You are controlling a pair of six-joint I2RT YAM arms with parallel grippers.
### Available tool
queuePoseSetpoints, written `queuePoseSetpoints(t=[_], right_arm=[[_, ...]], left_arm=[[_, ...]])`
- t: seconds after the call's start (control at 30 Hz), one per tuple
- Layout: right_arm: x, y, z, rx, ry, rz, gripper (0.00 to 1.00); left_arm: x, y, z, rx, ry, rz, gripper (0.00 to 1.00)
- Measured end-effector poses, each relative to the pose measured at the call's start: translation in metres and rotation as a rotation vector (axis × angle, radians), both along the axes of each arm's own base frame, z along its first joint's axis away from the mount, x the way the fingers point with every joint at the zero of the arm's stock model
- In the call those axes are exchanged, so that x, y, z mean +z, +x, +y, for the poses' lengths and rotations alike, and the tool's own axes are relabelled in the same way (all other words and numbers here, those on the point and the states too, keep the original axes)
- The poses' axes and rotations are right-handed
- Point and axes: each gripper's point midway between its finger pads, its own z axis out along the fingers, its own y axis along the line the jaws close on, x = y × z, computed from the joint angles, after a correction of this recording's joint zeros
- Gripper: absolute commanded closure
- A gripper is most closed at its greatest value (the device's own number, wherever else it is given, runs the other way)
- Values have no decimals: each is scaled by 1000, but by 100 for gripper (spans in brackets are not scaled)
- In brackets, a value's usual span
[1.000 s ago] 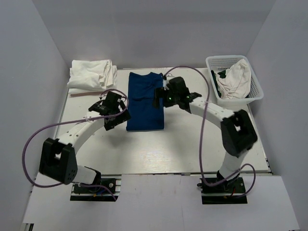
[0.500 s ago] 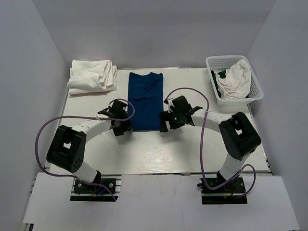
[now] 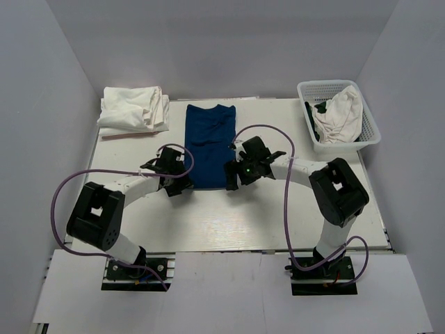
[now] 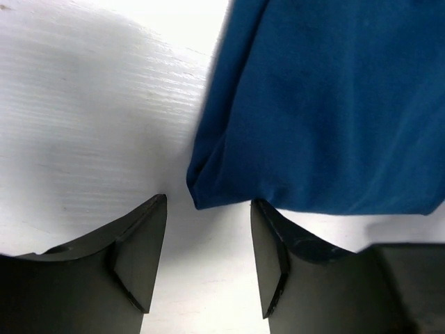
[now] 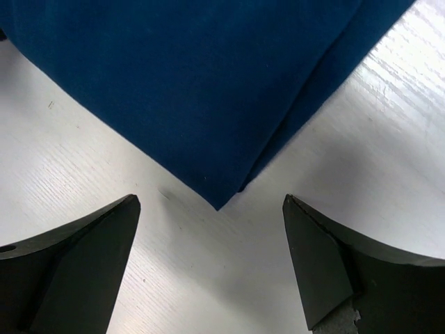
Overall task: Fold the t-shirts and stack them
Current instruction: Grab one side of the 2/3 rectangular tshirt with both arms
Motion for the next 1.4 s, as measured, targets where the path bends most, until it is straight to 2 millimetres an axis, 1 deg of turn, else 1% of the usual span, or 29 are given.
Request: queuePoseSetpoints(t=[0.1, 0.17, 0.27, 0.37, 0.4, 0.47, 0.5, 0.6, 0.63, 0.67, 0.7, 0.73, 0.8, 0.83, 0.87, 0.9, 0.93, 0.97, 1.07, 1.13, 1.17, 1.27, 1.33, 1.4], right_arm=[[0, 0, 3, 6, 0, -3, 11], [0, 0, 3, 10, -1, -3, 12], [-1, 0, 7, 21, -1, -6, 18], [-2, 1, 11, 29, 0, -11, 23], [-2, 2, 11, 30, -1, -11, 30], [-3, 2, 12, 31, -3, -12, 36], [-4, 2, 12, 30, -6, -12, 40], [-6, 2, 11, 30, -10, -8, 47], [-6, 2, 11, 28, -11, -8, 50], [-7, 2, 11, 26, -13, -7, 53], [-7, 2, 11, 28, -13, -7, 53], [-8, 2, 11, 26, -15, -7, 56], [-8, 3, 11, 27, -16, -9, 62], [-9, 3, 10, 25, -19, -9, 75], [-9, 3, 10, 23, -22, -10, 82], [-11, 3, 10, 23, -26, -10, 88], [-12, 3, 9, 21, -30, -10, 99], [-12, 4, 9, 19, -35, -14, 100], [-12, 3, 8, 16, -42, -15, 100], [-10, 0, 6, 20, -54, -16, 100], [-8, -5, 3, 23, -65, -10, 100], [6, -31, -8, 48, -75, 19, 100], [27, -53, -12, 76, -57, 31, 100], [52, -72, -13, 107, -18, 36, 100]], left_arm=[[3, -5, 0, -6, -14, -7, 36], [8, -8, 1, -6, -19, -20, 35], [18, -4, 2, 1, -23, -59, 35], [19, -1, 7, 20, -6, -70, 35], [18, 0, 9, 26, 0, -70, 36], [14, 1, 11, 38, 15, -64, 38], [10, 1, 13, 44, 23, -56, 39], [-2, 2, 14, 56, 37, -33, 42], [-1, 4, 14, 60, 31, -42, 44], [-2, 6, 13, 62, 29, -46, 46], [-2, 8, 12, 64, 24, -51, 51], [-2, 11, 11, 64, 19, -58, 58], [-4, 14, 8, 67, 9, -61, 70], [-5, 16, 6, 64, 2, -62, 80], [-6, 17, 5, 62, -6, -63, 100], [-6, 19, 2, 63, -15, -64, 100], [-6, 21, 0, 58, -23, -67, 100], [-6, 22, -2, 54, -29, -66, 100], [-5, 23, -4, 47, -37, -65, 100], [-4, 17, -2, 44, -32, -47, 100], [-3, 11, -2, 40, -31, -34, 100], [11, -17, 1, 13, -46, 12, 100], [32, -37, -2, -26, -85, 11, 100], [59, -50, -3, -56, -128, -30, 100]])
